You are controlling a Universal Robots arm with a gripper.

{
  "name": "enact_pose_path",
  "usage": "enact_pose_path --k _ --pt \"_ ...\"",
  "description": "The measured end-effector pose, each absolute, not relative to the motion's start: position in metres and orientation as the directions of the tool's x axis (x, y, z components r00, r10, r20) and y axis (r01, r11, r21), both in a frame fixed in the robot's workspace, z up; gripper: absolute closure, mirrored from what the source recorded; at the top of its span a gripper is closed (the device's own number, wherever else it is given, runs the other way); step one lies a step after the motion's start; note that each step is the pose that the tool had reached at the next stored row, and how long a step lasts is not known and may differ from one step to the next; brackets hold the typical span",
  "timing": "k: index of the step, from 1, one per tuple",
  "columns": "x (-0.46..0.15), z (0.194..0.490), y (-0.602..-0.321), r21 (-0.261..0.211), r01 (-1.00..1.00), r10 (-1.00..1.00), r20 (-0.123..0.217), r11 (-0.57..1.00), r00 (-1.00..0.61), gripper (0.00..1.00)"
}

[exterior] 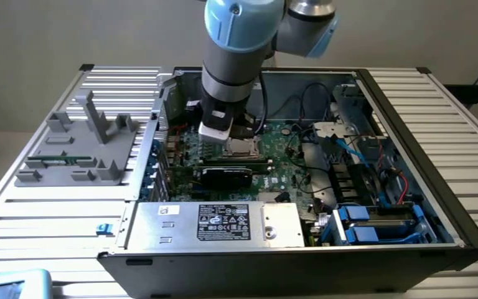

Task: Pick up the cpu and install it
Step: 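Install the second cpu locking lever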

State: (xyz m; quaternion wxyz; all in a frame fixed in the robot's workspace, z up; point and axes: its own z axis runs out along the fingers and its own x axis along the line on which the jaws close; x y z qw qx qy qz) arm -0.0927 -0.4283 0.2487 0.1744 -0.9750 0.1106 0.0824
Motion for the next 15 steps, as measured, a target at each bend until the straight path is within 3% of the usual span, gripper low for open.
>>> enact_pose_path --k 15 --pt "-0.093 0.253 -0.405 -0.144 -0.240 -0.219 -0.144 -0.960 0.965 0.88"
